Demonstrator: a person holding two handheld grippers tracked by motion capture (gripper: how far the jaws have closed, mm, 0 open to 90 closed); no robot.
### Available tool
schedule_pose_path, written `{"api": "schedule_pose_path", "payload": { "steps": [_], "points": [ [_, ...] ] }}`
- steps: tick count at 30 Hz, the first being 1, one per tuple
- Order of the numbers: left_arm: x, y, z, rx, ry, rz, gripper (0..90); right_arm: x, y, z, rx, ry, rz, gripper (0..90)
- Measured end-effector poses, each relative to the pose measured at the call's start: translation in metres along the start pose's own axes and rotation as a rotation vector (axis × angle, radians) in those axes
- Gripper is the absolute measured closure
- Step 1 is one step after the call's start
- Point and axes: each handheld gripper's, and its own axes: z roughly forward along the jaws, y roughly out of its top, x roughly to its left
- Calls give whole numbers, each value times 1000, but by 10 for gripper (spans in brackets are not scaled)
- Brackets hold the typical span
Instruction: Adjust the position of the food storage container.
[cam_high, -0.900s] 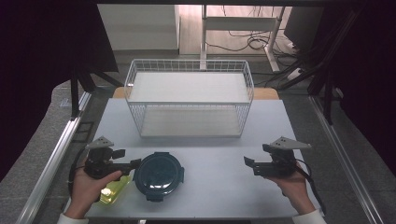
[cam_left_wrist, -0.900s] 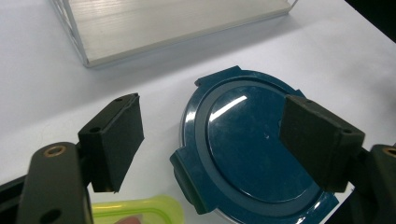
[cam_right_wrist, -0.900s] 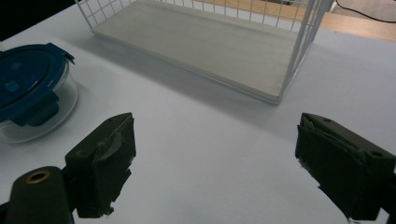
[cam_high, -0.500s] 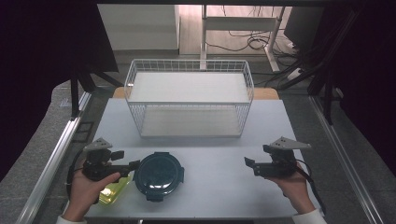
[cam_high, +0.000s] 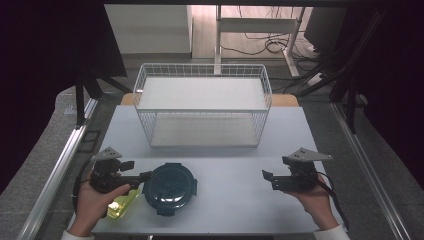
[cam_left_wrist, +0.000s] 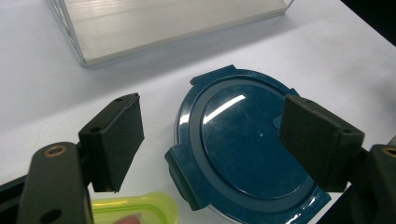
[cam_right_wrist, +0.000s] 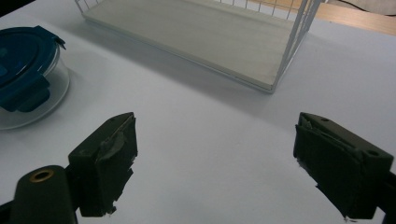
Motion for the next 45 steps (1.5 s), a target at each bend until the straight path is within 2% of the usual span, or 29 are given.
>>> {"api": "schedule_pose_path", "payload": {
  "steps": [21, 30, 31, 32, 36, 37, 40, 41, 42, 45],
  "points": [
    [0, 3, -7, 5, 13, -9, 221, 1, -2, 3, 24, -14, -11, 139],
    [2, 4, -16, 41, 46, -9, 236, 0, -4, 3, 35, -18, -5, 142],
    [3, 5, -16, 49, 52, -10, 273, 0, -4, 3, 36, -20, -3, 142],
    [4, 5, -17, 56, 58, -12, 273, 0, -4, 3, 36, -20, -3, 142],
    [8, 4, -17, 94, 75, -31, 467, -1, -4, 3, 39, -24, 1, 142],
    [9, 4, -16, 104, 77, -35, 467, -1, -4, 4, 40, -25, 1, 142],
    [12, 2, -14, 136, 80, -42, 584, 0, -5, 4, 45, -24, 0, 142],
    [13, 1, -13, 146, 79, -43, 652, 0, -5, 5, 50, -25, 2, 142],
    [14, 0, -12, 157, 78, -47, 652, 0, -5, 5, 50, -25, 2, 142],
    [17, -5, -8, 185, 74, -57, 735, 0, -6, 6, 55, -27, 1, 142]
  ]
}}
